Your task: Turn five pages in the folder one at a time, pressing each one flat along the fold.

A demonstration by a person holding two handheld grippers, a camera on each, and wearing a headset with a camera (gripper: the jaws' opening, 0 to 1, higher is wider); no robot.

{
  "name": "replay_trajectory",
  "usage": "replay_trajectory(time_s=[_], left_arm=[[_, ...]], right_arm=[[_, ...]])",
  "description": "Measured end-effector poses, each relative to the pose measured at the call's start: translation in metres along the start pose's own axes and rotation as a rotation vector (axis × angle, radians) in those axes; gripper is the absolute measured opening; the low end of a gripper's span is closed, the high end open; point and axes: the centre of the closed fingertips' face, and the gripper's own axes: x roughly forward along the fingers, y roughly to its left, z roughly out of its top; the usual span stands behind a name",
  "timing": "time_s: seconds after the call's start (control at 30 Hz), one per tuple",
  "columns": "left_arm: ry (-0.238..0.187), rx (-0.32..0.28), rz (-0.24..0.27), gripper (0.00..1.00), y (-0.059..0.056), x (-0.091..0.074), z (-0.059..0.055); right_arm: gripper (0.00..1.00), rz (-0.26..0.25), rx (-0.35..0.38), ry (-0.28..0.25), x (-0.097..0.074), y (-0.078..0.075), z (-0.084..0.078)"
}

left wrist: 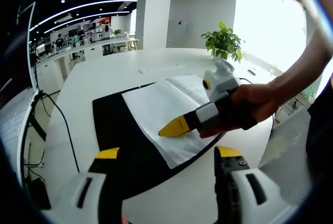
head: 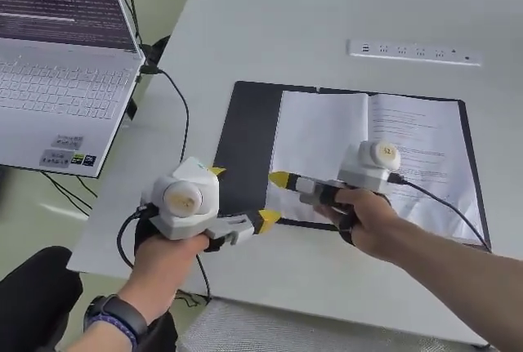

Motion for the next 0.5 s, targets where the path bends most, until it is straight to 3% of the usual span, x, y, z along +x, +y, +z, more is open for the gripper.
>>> replay_trajectory(time_s=[0.27,0.5], left_arm=[[0.004,0.031,-0.019,0.66,-0.002,0.013,0.006],[-0.003,0.041,-0.031,0.6,0.0,0.022,0.014]], right_arm=[[0.46,0.024,-0.056,-0.063,-0.029,0.006,0.023],[0.46,0.008,-0.115,-0.102,-0.058,0.002,0.039]])
